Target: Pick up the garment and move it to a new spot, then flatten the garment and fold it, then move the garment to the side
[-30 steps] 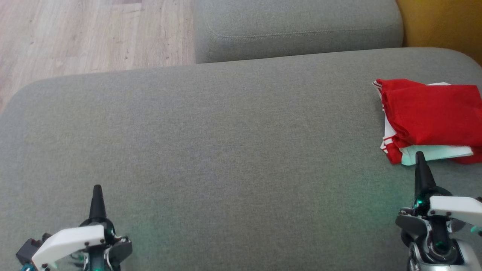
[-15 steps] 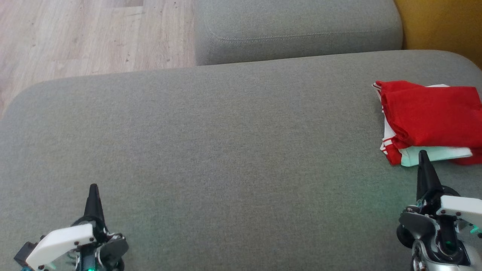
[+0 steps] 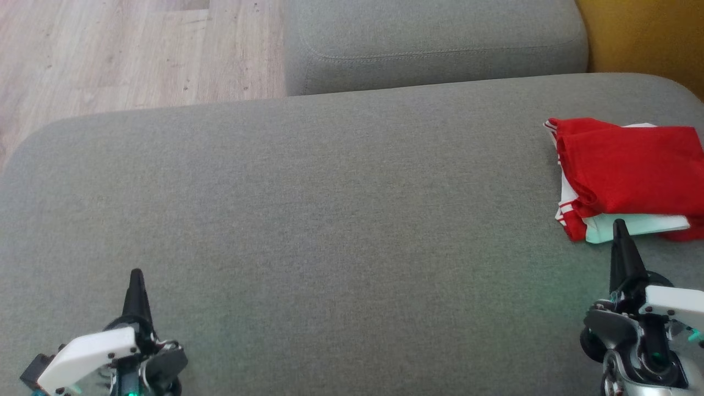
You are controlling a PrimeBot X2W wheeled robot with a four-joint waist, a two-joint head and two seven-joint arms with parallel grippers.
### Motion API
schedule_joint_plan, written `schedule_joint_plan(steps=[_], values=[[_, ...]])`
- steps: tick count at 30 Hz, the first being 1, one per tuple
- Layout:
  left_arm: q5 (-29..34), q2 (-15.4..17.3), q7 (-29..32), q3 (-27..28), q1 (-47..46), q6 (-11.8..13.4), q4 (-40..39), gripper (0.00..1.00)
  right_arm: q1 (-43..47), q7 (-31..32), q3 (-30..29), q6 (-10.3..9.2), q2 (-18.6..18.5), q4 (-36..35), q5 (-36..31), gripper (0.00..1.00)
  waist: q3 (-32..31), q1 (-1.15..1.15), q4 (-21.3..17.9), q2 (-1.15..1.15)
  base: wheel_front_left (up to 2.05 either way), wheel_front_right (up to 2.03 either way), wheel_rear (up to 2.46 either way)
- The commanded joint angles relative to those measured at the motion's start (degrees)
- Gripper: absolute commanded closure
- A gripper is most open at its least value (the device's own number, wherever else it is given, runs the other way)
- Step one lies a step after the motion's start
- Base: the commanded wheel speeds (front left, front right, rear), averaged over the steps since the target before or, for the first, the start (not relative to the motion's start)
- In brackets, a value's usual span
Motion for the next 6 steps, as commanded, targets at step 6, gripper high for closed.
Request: schedule_joint_plan(steps=[6], values=[[-0.19,0.55,0.47,2.17,-2.89,-0.40,-1.61,1.00,-1.00,0.40,0.96,0.13,-0.68,-2.21,0.32,1.00,0.00,0.00,0.00,0.00,0.00,0.00,0.00]])
